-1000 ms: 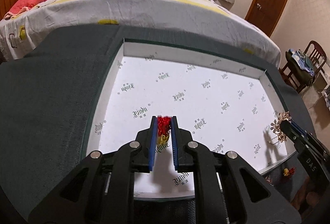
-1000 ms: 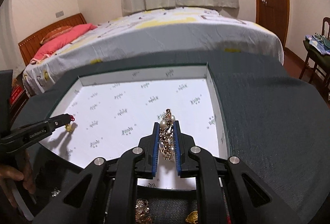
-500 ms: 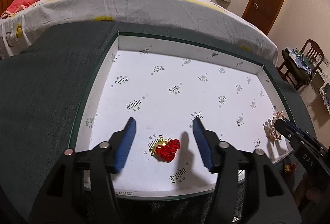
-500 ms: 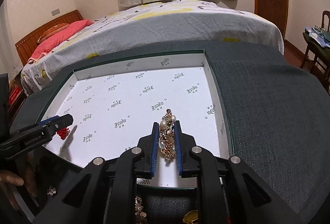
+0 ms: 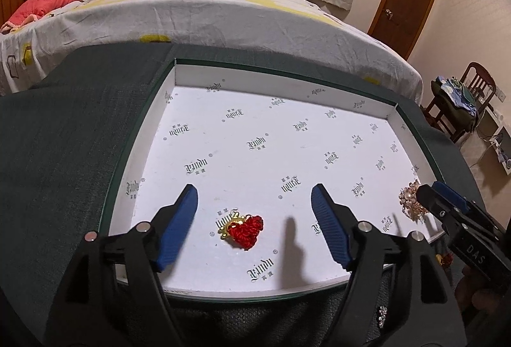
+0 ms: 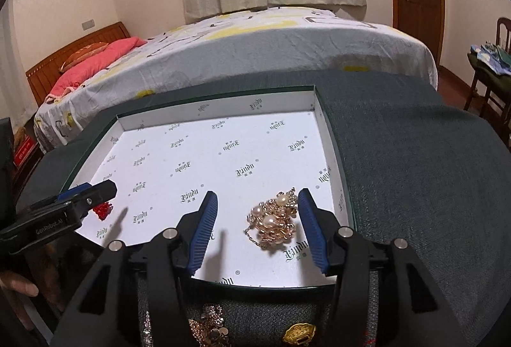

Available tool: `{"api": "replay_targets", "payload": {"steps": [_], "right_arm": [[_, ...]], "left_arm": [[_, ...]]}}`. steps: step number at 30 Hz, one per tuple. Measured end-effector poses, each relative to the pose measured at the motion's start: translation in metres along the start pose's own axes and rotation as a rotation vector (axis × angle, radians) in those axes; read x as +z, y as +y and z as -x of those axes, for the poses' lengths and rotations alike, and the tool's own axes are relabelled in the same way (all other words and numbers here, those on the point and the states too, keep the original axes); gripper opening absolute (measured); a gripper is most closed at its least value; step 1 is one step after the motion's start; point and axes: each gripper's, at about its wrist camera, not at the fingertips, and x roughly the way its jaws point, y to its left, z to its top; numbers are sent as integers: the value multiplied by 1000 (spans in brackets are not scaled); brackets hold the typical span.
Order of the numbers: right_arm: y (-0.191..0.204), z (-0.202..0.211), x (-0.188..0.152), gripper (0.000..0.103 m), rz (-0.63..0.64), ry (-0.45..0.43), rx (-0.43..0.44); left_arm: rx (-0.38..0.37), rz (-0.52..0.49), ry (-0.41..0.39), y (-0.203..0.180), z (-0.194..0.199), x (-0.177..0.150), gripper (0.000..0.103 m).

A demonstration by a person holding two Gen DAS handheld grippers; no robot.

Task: Organize jewelry
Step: 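Withdraw both open tools from the box back over the table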

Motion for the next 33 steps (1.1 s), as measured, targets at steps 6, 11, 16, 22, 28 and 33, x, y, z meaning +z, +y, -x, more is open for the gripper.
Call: {"api": "replay_targets", "payload": {"steps": [6, 11, 16, 22, 28, 33], "right_arm": [[2, 10, -3, 52, -10, -17, 7], [5, 23, -7, 52, -9, -47, 0], [8, 39, -13, 52, -8, -69, -2], [14, 60, -23, 52, 1, -80, 8], [24, 87, -45, 52, 25, -90, 9], [38, 106, -73, 52, 61, -104, 2]], "left_arm": [[27, -22, -34, -4, 7, -4, 80], [52, -41, -64, -4, 15, -9, 80], [49, -21, -99, -2, 31, -13, 80], [81, -34, -157, -6, 63, -26, 80], [92, -24, -188, -9, 94, -48, 80], [119, -27, -223, -6, 120, -69, 80]]}}
